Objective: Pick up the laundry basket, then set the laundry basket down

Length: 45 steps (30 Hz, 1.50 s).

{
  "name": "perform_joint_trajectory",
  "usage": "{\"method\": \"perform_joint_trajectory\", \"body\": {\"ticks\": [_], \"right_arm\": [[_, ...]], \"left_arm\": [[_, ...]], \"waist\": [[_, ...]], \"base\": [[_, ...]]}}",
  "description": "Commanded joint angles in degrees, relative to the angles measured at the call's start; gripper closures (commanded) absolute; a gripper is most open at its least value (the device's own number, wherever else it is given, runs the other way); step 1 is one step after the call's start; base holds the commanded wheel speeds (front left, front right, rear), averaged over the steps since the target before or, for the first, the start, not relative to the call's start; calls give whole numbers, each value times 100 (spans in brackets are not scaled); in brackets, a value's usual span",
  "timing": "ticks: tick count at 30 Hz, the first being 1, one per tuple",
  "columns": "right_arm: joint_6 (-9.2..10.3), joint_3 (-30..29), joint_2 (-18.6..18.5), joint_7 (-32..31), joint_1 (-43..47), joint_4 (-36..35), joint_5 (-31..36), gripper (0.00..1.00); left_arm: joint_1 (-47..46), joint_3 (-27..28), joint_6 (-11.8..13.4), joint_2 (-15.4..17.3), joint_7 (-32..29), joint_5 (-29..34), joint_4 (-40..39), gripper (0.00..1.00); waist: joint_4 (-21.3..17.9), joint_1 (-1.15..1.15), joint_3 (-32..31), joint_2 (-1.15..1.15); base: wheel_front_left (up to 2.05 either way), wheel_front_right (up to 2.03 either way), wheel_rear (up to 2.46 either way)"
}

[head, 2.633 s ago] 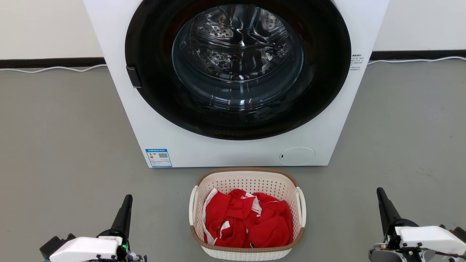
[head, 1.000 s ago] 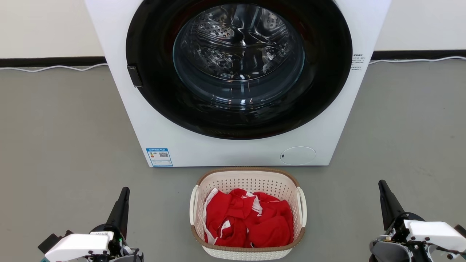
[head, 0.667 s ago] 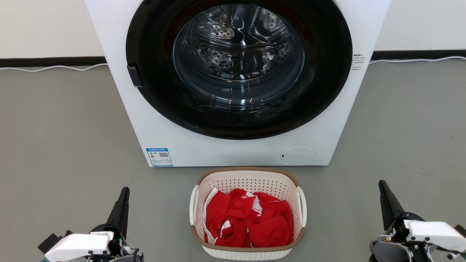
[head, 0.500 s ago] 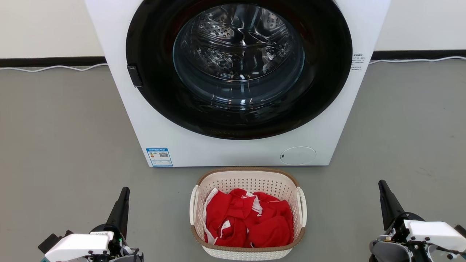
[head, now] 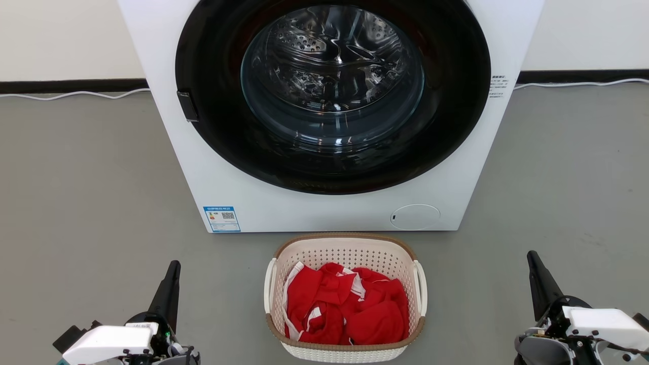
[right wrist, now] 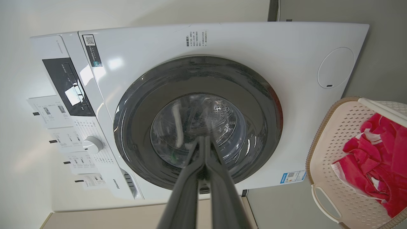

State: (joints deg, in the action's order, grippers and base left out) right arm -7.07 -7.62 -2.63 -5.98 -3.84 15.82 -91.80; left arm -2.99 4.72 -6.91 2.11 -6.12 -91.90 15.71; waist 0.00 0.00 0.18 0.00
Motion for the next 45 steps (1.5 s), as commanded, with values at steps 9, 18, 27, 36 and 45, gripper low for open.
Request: {"method": "perform_joint_trajectory", "body": {"ticks": [9,18,27,36,45], "right_arm": [[-42,110,-25,-51,-235,-179,-37,100],[-42,110,-25,-50,-235,-179,-37,100],[-42,110,-25,-50,-235,-179,-37,100],[-42,110,-25,-50,-235,-179,-37,100],[-42,110,-25,-50,-235,-179,-37,100]], "left_arm": [[-320,179,-58,76,-35,-28,-165,100],[-320,179,-58,76,-35,-28,-166,100],[-320,179,-58,76,-35,-28,-166,100],[-320,179,-58,76,-35,-28,-166,100],[-320,179,-58,76,-35,-28,-166,100]], "waist": [[0,0,0,0],[0,0,0,0],[0,0,0,0],[0,0,0,0],[0,0,0,0]], "base": [[0,0,0],[0,0,0],[0,0,0],[0,0,0],[0,0,0]]}}
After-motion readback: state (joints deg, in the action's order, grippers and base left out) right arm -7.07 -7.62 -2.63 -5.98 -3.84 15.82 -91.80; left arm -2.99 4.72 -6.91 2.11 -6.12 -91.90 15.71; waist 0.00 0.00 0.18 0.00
